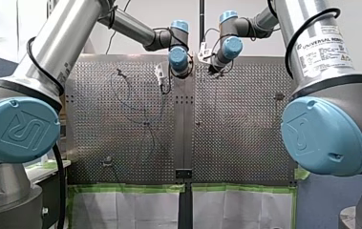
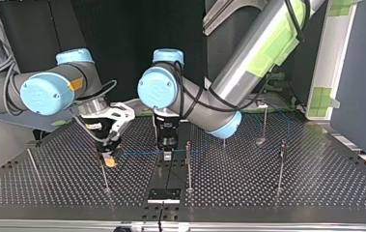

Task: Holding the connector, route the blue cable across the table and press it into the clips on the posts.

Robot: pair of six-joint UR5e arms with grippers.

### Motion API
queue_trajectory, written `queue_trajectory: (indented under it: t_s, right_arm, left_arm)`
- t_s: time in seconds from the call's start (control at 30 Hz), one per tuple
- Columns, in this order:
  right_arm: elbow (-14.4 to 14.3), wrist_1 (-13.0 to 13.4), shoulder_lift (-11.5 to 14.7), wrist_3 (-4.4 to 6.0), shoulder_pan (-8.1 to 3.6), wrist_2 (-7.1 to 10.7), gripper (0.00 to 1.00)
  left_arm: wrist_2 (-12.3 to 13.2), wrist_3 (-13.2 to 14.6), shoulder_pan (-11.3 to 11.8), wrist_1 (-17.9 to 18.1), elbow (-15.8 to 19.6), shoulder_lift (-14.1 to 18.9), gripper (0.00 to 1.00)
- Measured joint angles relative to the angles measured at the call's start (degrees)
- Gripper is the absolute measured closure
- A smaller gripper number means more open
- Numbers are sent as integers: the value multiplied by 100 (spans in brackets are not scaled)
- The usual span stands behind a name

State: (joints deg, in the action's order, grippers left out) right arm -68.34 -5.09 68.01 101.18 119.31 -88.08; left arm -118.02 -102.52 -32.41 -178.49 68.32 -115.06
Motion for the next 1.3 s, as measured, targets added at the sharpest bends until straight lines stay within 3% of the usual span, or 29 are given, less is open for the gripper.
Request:
queue_trajectory:
  t_s: [0.07,0.47,0.67,1.1,1.3]
  right_arm:
    - [0,0,0,0,-5,0,100]
    - [-25,-3,-9,-2,-1,2,100]
    - [-118,7,-10,-33,54,0,100]
    - [-583,54,-9,-79,51,-20,100]
    - [-884,186,-10,-89,6,-37,100]
  left_arm:
    - [-65,-7,-4,-1,0,23,100]
    - [-172,-26,-80,-11,13,39,100]
    - [-186,-15,-145,11,188,42,100]
    - [-168,-31,-281,528,784,45,100]
    - [23,-22,-315,828,1081,32,100]
